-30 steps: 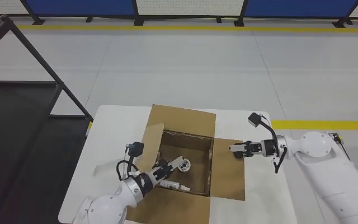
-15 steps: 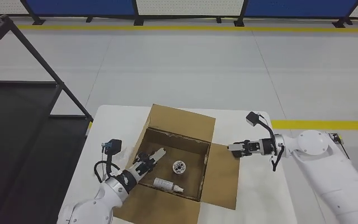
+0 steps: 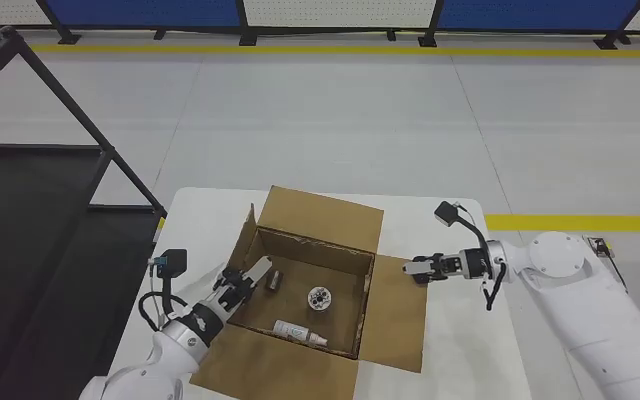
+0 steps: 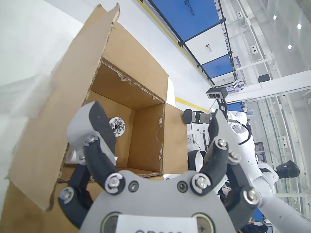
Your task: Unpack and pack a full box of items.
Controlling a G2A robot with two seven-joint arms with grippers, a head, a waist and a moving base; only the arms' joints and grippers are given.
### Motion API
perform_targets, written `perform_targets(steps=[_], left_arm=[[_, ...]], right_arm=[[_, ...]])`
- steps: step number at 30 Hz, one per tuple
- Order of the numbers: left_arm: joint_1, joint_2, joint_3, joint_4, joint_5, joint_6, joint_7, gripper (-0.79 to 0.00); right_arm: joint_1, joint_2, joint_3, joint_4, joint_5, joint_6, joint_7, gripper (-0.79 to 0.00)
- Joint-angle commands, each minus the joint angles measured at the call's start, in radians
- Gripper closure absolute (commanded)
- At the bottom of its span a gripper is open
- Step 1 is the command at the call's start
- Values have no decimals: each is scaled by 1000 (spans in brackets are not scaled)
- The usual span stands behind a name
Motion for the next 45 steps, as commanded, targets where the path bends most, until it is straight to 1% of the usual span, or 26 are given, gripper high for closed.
perform_targets(steps=[1, 11, 17, 22, 25, 28, 33, 38, 45], left_arm=[[6, 2, -13, -2, 1, 2, 6, -785], [57, 10, -97, -8, -11, 20, 18, -785], [123, 12, -141, -11, -47, 11, 29, -785], [181, 12, -169, 14, -82, -4, 55, -785], [207, 11, -180, 26, -103, -12, 78, -785], [229, 11, -186, 31, -134, -29, 79, -785], [242, 11, -189, 45, -153, -46, 103, -785], [246, 10, -194, 71, -157, -41, 153, -785], [227, 9, -200, 122, -190, -54, 187, -785]], right_arm=[[-8, 4, 8, -12, -2, 3, 4, -785], [-28, 13, 27, -45, -12, 26, 1, -785], [-24, 9, 14, -60, -20, 39, -5, -785], [-12, 5, -2, -78, -29, 50, -7, -785], [-4, 1, -13, -86, -34, 57, -9, -785], [5, -3, -26, -89, -37, 61, -11, -785], [20, -12, -51, -91, -42, 63, -15, -785], [31, -17, -61, -80, -41, 58, -18, -785], [37, -21, -66, -70, -35, 52, -20, -785]])
